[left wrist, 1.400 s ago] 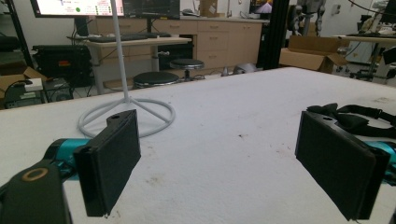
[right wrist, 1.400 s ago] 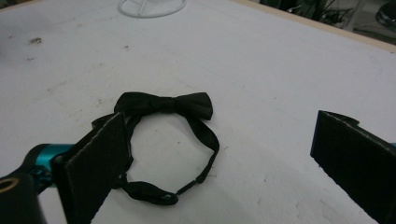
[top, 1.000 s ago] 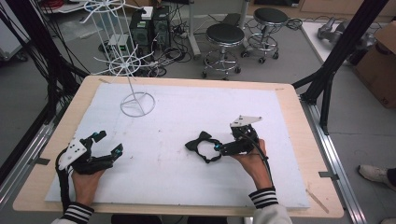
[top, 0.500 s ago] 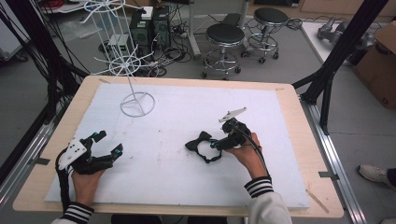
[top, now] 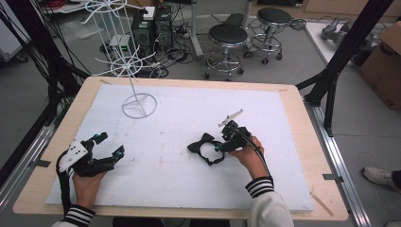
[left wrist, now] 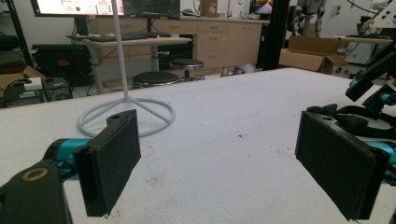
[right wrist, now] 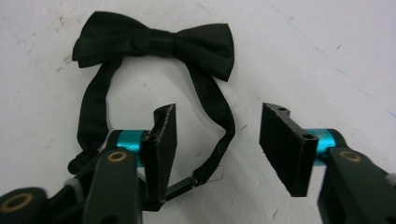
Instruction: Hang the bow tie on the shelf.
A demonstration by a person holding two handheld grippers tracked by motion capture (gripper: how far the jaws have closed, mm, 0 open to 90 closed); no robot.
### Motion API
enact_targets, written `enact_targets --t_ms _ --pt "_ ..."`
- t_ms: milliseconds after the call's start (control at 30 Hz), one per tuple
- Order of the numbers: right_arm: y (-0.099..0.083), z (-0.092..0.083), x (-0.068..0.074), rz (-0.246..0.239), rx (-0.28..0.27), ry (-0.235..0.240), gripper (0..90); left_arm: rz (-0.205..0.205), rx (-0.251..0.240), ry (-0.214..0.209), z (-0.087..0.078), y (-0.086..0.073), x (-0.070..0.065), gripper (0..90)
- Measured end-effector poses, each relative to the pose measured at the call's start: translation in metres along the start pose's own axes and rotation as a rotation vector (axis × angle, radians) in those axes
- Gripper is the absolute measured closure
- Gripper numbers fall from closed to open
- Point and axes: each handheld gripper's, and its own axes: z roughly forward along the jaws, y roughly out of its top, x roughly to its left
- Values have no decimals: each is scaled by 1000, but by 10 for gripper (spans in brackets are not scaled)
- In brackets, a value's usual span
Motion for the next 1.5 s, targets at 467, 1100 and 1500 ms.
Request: enact_targets --t_ms 467,1100,1500 --pt "4 6 -1 0 63 8 633 0 -1 -1 0 0 0 145" --pt "6 11 2 -1 120 -8 881 -3 -3 -1 0 0 0 144" --pt "9 -1 4 18 -23 0 884 -1 0 -2 0 0 0 145"
